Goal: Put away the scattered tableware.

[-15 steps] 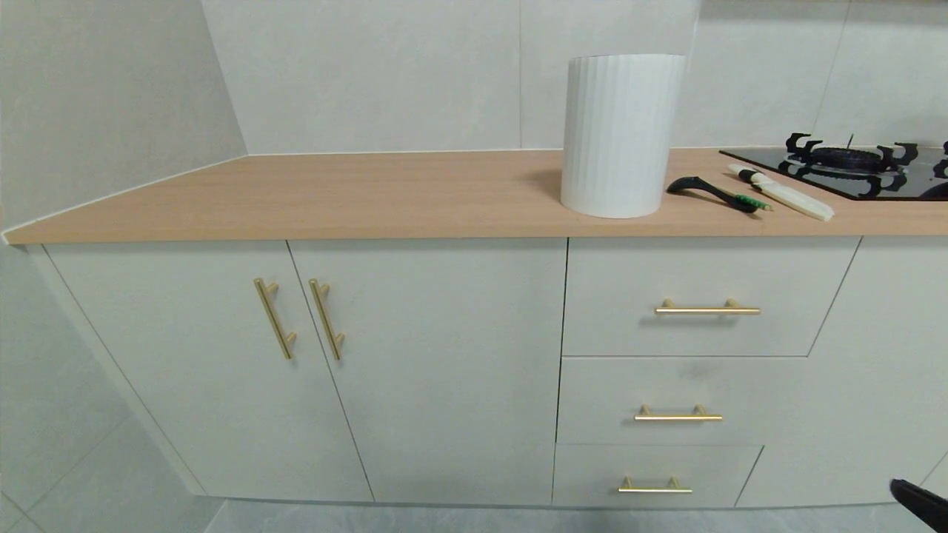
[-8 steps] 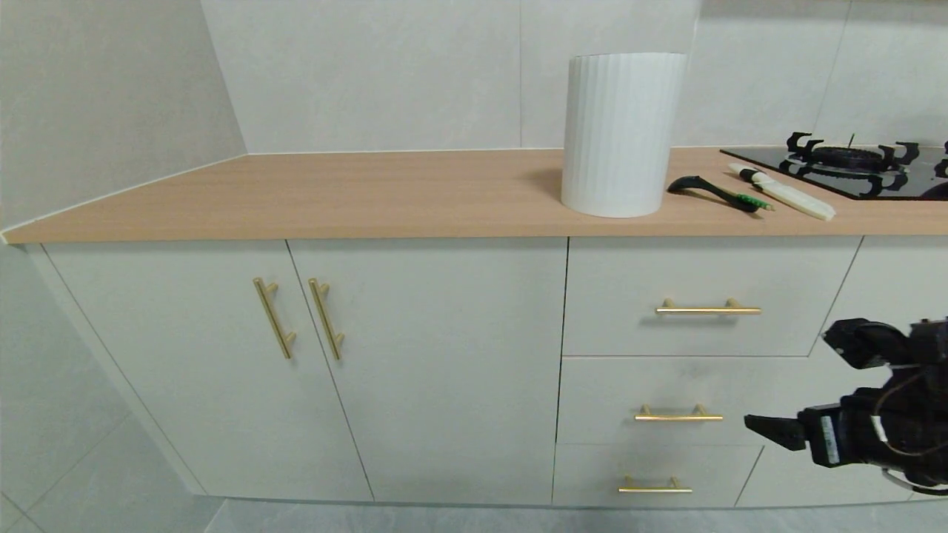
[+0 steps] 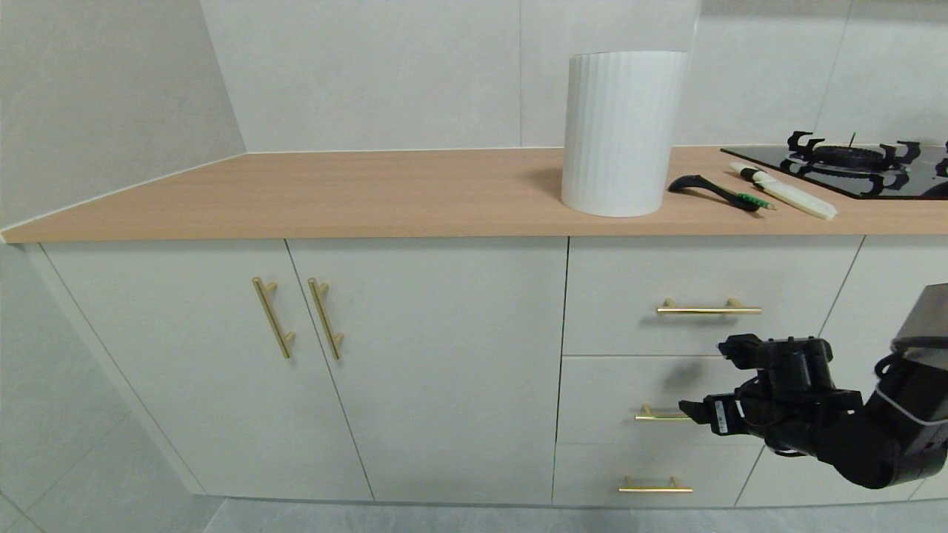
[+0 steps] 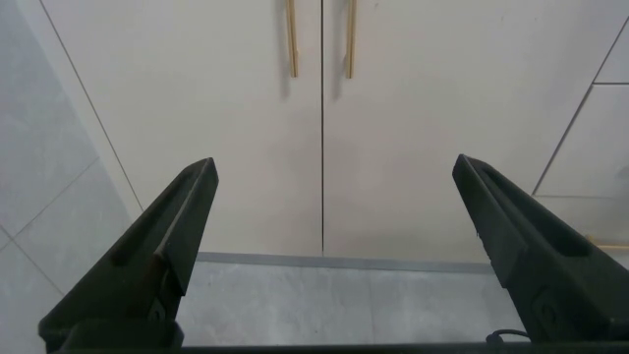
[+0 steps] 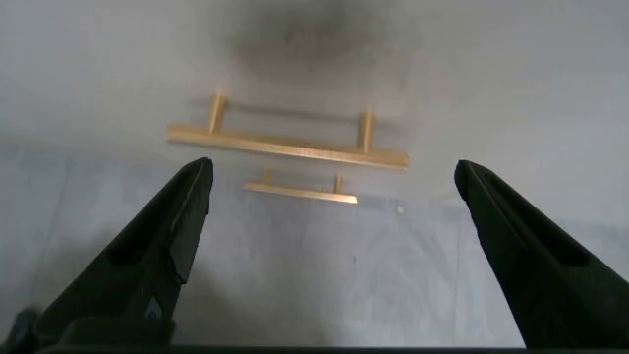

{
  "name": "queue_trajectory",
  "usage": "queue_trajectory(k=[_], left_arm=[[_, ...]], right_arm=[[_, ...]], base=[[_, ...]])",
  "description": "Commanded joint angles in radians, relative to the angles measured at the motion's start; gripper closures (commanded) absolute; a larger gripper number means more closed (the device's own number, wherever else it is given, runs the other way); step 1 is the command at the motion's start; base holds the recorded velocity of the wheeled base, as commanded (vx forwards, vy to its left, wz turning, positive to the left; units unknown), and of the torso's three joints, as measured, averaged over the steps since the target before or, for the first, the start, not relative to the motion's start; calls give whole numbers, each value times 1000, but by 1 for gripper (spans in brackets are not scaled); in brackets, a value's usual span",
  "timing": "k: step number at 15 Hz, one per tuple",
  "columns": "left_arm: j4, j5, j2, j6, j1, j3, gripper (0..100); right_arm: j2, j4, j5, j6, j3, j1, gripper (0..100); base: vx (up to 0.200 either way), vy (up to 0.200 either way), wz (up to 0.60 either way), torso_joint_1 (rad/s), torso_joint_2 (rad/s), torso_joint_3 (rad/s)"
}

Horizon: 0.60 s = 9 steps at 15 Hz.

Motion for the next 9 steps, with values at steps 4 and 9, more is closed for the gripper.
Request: queue_trajectory(k=[4, 9], left_arm=[[0, 0, 0, -1, 1, 0, 0], [0, 0, 0, 0, 1, 0, 0]], right_arm=[[176, -123, -41, 2, -34, 2, 0], [233, -139, -70, 25, -91, 4, 0]], base=[[0, 0, 0, 0, 0, 0], [0, 0, 0, 0, 0, 0]])
